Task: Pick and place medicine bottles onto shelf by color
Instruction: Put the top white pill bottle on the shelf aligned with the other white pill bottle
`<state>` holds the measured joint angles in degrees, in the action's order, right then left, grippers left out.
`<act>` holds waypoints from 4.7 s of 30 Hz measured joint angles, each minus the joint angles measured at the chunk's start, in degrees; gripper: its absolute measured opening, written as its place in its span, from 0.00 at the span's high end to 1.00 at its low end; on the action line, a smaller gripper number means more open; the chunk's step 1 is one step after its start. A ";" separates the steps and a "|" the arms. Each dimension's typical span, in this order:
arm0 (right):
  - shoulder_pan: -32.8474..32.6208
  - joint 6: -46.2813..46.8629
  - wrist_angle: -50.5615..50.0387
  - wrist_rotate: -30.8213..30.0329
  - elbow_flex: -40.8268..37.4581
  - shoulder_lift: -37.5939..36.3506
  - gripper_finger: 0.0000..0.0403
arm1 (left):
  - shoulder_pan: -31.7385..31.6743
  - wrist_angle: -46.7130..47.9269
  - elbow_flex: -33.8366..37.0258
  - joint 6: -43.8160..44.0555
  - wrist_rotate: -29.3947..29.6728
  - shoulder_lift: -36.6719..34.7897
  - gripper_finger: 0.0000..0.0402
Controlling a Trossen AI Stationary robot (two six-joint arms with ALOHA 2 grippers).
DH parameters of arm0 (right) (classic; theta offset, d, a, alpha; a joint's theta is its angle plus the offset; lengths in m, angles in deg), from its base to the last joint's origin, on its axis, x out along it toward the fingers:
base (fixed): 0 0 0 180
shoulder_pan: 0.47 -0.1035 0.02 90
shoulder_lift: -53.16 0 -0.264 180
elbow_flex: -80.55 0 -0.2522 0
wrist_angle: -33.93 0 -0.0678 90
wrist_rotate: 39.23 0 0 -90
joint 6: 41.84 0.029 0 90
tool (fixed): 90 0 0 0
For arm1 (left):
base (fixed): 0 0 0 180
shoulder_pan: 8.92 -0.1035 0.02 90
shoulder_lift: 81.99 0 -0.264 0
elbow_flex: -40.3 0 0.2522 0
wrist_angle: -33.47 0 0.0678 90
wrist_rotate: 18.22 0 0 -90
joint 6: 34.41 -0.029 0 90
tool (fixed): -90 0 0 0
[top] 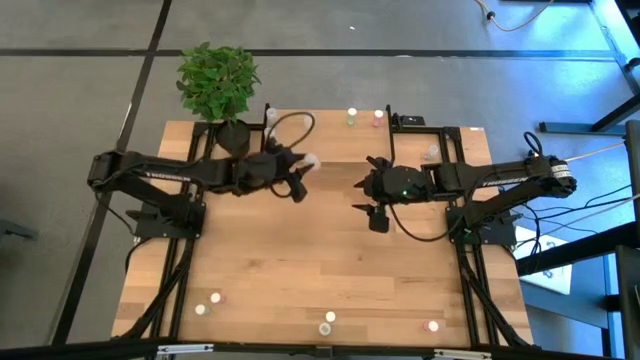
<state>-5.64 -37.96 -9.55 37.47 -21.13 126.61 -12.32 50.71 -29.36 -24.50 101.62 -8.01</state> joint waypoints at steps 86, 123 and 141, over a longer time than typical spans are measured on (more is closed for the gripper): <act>0.01 3.17 1.18 -16.54 -0.01 0.04 0.35 | -17.35 4.58 -5.02 -4.42 -8.96 10.97 0.70; 0.02 3.17 1.18 -16.55 -0.02 0.04 0.35 | -17.33 4.62 -5.02 -5.78 -6.95 10.77 0.40; 0.02 3.17 1.20 -16.55 -0.01 0.04 0.35 | -9.32 10.36 -5.07 -9.40 1.04 3.77 0.40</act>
<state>-5.62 -34.79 -8.34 20.92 -21.14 126.66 -21.63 61.06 -34.43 -33.90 102.66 -4.24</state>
